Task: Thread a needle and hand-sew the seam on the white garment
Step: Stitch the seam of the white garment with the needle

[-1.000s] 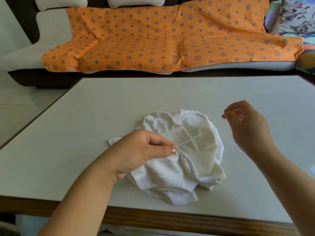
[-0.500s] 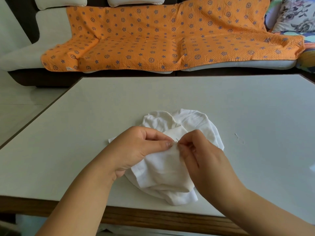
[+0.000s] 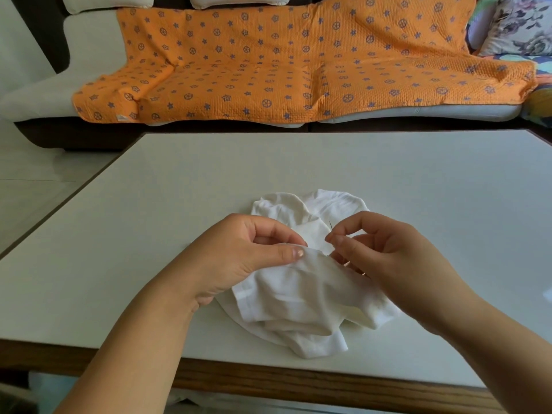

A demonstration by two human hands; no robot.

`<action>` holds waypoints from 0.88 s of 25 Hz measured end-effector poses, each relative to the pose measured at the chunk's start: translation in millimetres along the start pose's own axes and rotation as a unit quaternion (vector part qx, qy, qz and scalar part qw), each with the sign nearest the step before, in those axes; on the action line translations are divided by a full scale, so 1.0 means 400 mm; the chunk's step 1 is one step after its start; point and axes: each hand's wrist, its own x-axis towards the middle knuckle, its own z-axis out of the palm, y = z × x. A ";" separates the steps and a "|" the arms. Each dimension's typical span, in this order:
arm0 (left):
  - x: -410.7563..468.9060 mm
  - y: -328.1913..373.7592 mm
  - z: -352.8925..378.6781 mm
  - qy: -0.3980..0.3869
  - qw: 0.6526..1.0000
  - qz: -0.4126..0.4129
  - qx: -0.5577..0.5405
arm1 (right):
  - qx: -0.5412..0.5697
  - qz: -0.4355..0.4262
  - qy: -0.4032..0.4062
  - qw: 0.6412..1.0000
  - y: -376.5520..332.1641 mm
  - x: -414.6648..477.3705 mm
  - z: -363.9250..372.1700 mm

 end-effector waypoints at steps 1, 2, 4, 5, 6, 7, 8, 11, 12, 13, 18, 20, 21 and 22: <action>0.000 0.000 0.000 -0.003 1.000 0.001 -0.001 | -0.015 0.002 -0.008 1.000 0.002 0.001 -0.004; 0.000 0.001 0.000 -0.005 1.000 0.003 -0.002 | -0.027 -0.002 -0.016 1.000 0.005 0.001 -0.006; 0.002 0.000 0.001 -0.007 1.000 0.005 -0.003 | -0.039 -0.012 -0.031 0.999 0.008 -0.001 -0.009; 0.002 -0.001 0.001 -0.007 1.000 0.007 -0.004 | -0.040 -0.016 -0.039 0.998 0.008 -0.001 -0.011; 0.002 -0.001 0.001 -0.007 1.000 0.009 -0.004 | -0.040 -0.018 -0.045 0.998 0.008 -0.001 -0.012; 0.002 -0.001 0.000 -0.006 1.000 0.011 -0.003 | -0.039 -0.019 -0.049 0.998 0.008 0.000 -0.013; 0.002 -0.002 0.000 -0.004 1.000 0.012 -0.002 | -0.038 -0.019 -0.053 0.998 0.008 0.001 -0.014; 0.002 -0.001 -0.002 0.002 1.000 0.013 0.002 | -0.039 -0.017 -0.068 0.997 0.007 0.001 -0.017; 0.002 -0.001 -0.002 0.003 1.000 0.013 0.001 | -0.040 -0.017 -0.072 0.996 0.007 0.001 -0.017; 0.003 -0.002 -0.002 0.003 1.000 0.012 0.000 | -0.040 -0.016 -0.074 0.996 0.008 0.001 -0.018; 0.003 -0.004 -0.002 0.005 1.000 0.006 0.006 | -0.025 -0.014 -0.083 0.996 0.013 0.003 -0.018; 0.002 -0.003 -0.004 0.005 1.000 0.007 0.007 | -0.011 -0.012 -0.088 0.996 0.016 0.004 -0.020; 0.002 -0.002 -0.004 0.003 1.000 0.009 0.005 | -0.003 -0.011 -0.093 0.996 0.018 0.004 -0.021; 0.001 -0.002 -0.004 0.000 1.000 0.010 0.003 | 0.004 -0.009 -0.099 0.995 0.019 0.005 -0.021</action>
